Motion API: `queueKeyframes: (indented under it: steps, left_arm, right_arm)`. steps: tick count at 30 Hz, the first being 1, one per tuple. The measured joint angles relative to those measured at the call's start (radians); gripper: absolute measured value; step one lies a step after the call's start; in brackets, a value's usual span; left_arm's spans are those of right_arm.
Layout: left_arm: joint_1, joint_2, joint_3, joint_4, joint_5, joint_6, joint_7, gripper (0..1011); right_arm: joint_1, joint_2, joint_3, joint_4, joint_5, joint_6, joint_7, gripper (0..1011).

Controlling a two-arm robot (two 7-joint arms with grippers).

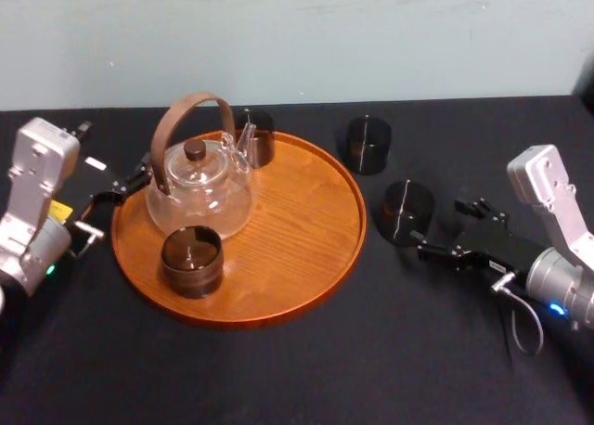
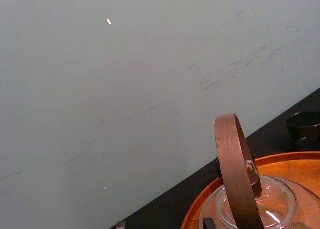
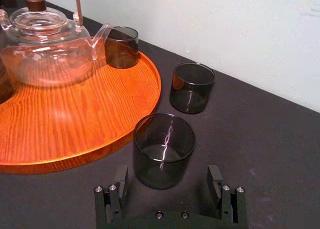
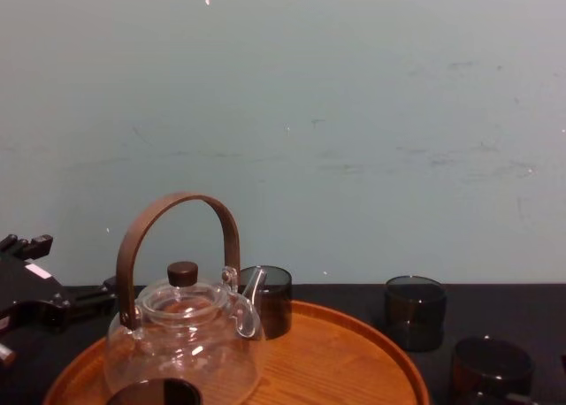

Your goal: Pick up the glass from the table and place it on the tray.

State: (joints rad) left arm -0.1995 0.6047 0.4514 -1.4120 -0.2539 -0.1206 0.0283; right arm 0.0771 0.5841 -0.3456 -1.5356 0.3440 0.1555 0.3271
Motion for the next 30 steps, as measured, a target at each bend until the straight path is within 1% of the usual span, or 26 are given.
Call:
queueKeyframes:
  steps: [8,13,20,30]
  left_arm:
    - [0.0,0.0,0.0,0.0,0.0,0.0,0.0,1001]
    - [0.0,0.0,0.0,0.0,0.0,0.0,0.0,1001]
    - [0.0,0.0,0.0,0.0,0.0,0.0,0.0,1001]
    - [0.0,0.0,0.0,0.0,0.0,0.0,0.0,1001]
  right_arm:
    - [0.027,-0.035,0.006,0.041,-0.008,0.02,0.016,1003]
    - [0.047,-0.054,0.005,0.065,-0.018,0.025,0.04,1002]
    - [0.06,-0.067,-0.006,0.076,-0.036,0.025,0.073,1002]
    - [0.079,-0.086,-0.008,0.099,-0.051,0.027,0.084,1003]
